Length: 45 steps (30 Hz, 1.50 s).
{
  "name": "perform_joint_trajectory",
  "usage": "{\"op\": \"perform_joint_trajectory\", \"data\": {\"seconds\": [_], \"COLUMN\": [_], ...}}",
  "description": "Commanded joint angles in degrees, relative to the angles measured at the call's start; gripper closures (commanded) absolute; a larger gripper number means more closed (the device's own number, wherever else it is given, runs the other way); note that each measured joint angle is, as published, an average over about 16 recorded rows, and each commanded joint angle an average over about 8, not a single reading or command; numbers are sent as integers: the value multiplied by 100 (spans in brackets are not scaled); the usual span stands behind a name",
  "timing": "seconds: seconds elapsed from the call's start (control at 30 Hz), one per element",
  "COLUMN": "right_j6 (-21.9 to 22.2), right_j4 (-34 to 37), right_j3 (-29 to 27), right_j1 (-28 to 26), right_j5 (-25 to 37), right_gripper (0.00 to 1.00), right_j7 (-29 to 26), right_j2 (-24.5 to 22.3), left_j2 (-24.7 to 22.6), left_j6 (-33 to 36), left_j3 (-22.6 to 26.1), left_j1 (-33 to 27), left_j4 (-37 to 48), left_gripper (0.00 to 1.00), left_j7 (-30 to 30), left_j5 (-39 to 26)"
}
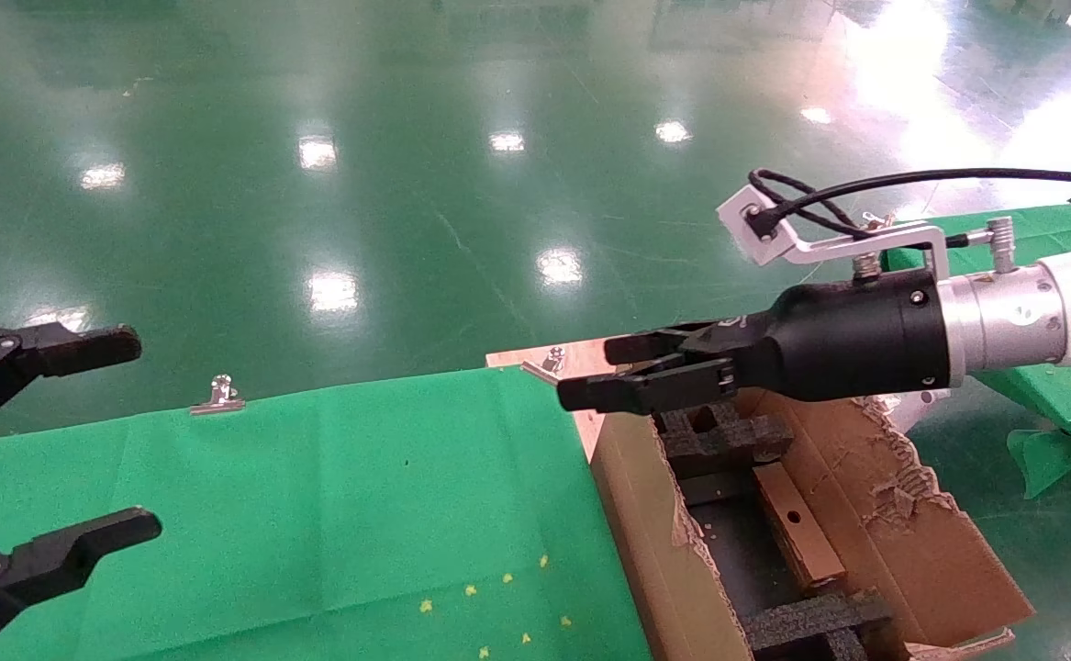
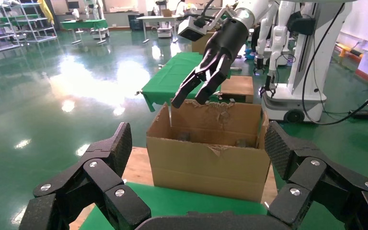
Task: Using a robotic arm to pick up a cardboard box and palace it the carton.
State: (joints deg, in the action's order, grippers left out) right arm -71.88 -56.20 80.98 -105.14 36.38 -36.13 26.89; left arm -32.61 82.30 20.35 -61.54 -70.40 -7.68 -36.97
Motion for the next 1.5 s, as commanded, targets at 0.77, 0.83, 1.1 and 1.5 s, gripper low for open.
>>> {"op": "perform_joint_trajectory", "data": {"seconds": [0.77, 0.83, 1.1, 1.5], "right_j6": [-681, -739, -966, -1302], "right_j4": [-857, -930, -1215, -1638], "right_j3": [-3203, -3474, -4542, -6123], "right_j1": [2149, 2331, 3047, 4108], "right_j5": [270, 293, 383, 517], "right_gripper": [0, 0, 0, 0], "right_j7": [1251, 1357, 1774, 2392], "right_j2": [401, 435, 569, 766], "left_j2": [0, 0, 0, 0], "left_j6": [0, 0, 0, 0], "left_j3": [0, 0, 0, 0], "left_j1": [0, 0, 0, 0], "left_j4": [0, 0, 0, 0], "left_gripper": [0, 0, 0, 0], "left_j7": [0, 0, 0, 0], "left_j5": [0, 0, 0, 0]}}
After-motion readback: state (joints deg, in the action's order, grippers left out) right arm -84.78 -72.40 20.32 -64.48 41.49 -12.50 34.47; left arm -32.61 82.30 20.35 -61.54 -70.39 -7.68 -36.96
